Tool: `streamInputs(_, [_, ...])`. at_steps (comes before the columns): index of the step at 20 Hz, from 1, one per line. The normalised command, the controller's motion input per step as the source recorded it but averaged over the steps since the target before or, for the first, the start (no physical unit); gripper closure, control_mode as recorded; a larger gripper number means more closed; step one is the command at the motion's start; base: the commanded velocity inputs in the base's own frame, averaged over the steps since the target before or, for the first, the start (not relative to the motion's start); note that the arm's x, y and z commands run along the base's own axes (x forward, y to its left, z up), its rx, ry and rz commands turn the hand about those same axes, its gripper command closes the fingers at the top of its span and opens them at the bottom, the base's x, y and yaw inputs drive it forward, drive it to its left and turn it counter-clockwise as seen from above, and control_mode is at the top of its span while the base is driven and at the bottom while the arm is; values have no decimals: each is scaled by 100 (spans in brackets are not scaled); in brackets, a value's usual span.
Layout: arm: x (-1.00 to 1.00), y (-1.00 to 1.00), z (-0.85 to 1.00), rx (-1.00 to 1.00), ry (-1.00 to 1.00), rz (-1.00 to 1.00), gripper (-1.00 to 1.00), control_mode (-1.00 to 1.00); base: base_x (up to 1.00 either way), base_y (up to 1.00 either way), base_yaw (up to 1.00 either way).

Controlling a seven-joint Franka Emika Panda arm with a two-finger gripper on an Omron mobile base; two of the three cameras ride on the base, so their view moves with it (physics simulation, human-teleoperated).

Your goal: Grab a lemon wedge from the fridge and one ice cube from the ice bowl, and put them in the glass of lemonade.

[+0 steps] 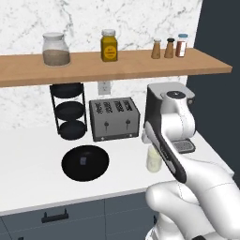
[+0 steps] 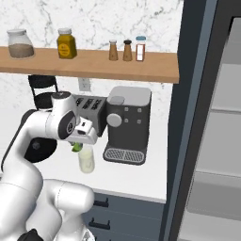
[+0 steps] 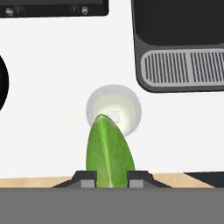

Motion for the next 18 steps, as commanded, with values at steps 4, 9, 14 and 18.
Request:
streamInputs(4, [0,0,-7,0,0,0,100,-100,0,0,0])
streamInputs(9, [14,0,0,0,-1,0,100,-100,0,0,0])
streamInputs(14, [37,0,0,0,0,0,100,-100,0,0,0])
streamInputs(18, [29,0,-2,0,0,0,100,-100,0,0,0])
